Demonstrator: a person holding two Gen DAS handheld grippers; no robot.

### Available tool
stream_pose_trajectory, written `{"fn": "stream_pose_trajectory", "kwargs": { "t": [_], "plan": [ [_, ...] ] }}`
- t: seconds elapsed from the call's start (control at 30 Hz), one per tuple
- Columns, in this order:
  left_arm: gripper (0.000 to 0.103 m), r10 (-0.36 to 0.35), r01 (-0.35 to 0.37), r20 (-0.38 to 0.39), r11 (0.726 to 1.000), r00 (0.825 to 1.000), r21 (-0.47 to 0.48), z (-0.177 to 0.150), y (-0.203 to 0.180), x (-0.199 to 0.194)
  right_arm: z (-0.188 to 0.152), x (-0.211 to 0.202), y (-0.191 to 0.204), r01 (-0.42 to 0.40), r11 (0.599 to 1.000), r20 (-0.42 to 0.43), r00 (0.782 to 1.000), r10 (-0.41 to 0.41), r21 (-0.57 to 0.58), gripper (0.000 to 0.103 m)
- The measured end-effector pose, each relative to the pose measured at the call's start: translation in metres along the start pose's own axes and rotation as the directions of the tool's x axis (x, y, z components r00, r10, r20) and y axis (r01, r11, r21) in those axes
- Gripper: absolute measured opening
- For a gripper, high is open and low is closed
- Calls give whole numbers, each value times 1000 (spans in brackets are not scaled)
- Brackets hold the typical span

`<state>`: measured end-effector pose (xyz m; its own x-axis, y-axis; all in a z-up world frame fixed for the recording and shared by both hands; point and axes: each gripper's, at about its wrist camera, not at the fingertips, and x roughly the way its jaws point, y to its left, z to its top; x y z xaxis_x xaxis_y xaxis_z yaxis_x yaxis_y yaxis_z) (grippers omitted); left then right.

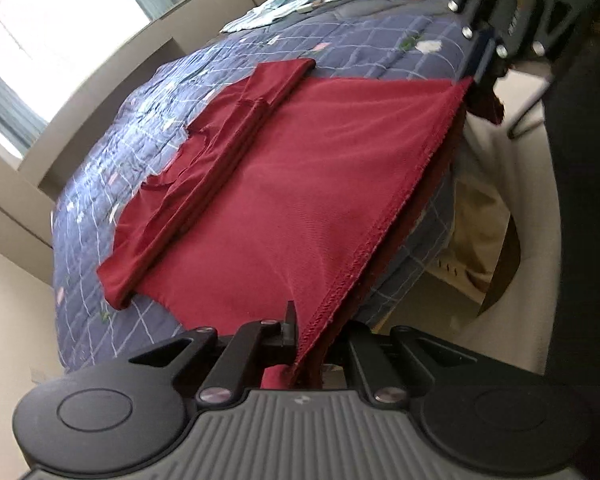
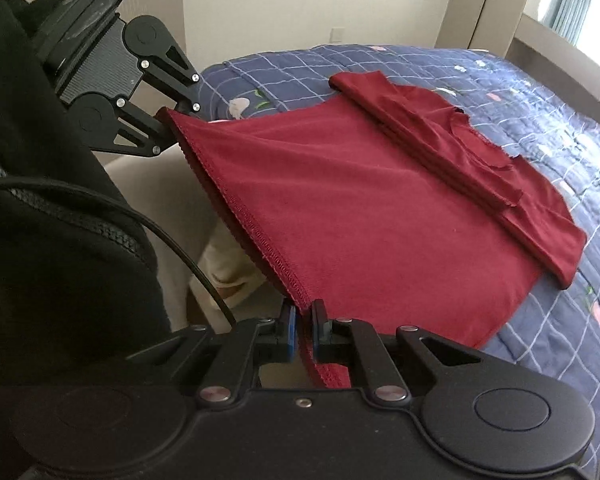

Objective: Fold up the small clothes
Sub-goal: 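Lift the hem with both grippers and carry it over toward the collar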

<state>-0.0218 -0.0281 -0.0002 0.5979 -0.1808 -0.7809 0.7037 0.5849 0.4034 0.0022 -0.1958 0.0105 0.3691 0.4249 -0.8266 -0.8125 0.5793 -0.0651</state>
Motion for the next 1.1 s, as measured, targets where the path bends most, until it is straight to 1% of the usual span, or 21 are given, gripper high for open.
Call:
{"fn": "stream_pose_trajectory", "kwargs": {
  "t": [0.1, 0.17, 0.23, 0.27, 0.33, 0.47, 0.57, 0.7, 0.83, 0.97, 1.1],
  "plan": [
    [2, -52, 52, 9, 995, 999, -88, 8, 25, 3, 9, 0, -13, -19, 1000, 6, 1000, 19, 19, 7],
    [2, -83, 84, 9, 988, 996, -126, 15, 44, 6, 18, -1, -22, -24, 1000, 7, 1000, 24, 10, 7],
    [2, -102, 103, 17, 987, 995, -125, 23, 60, 7, 27, -5, -32, -24, 1000, 7, 1000, 24, -14, 8],
    [2, -103, 104, 21, 988, 995, -117, 23, 66, 2, 32, -9, -34, -17, 999, 8, 1000, 18, -34, 8],
    [3, -109, 110, 20, 988, 994, -104, 35, 79, 3, 44, -12, -47, 3, 997, 10, 1000, -2, -74, 8],
    [3, -94, 95, 25, 991, 995, -92, 64, 110, 6, 80, -15, -83, 80, 983, 26, 997, -76, -166, 9],
    [4, -74, 76, 27, 992, 997, -101, 90, 145, 17, 105, -10, -113, 133, 967, 32, 991, -129, -219, 10],
    [4, -68, 66, -6, 989, 998, -135, 122, 195, 52, 143, 9, -159, 188, 950, 48, 982, -182, -250, 11],
    [6, -77, 66, -51, 981, 996, -182, 144, 244, 105, 175, 43, -212, 210, 952, 55, 978, -203, -221, 11],
    [8, -111, 84, -111, 972, 988, -220, 150, 282, 169, 195, 89, -265, 215, 962, 44, 977, -210, -168, 11],
    [8, -134, 92, -162, 965, 978, -245, 146, 308, 227, 203, 135, -307, 192, 976, 13, 981, -192, -100, 11]
  ]
}}
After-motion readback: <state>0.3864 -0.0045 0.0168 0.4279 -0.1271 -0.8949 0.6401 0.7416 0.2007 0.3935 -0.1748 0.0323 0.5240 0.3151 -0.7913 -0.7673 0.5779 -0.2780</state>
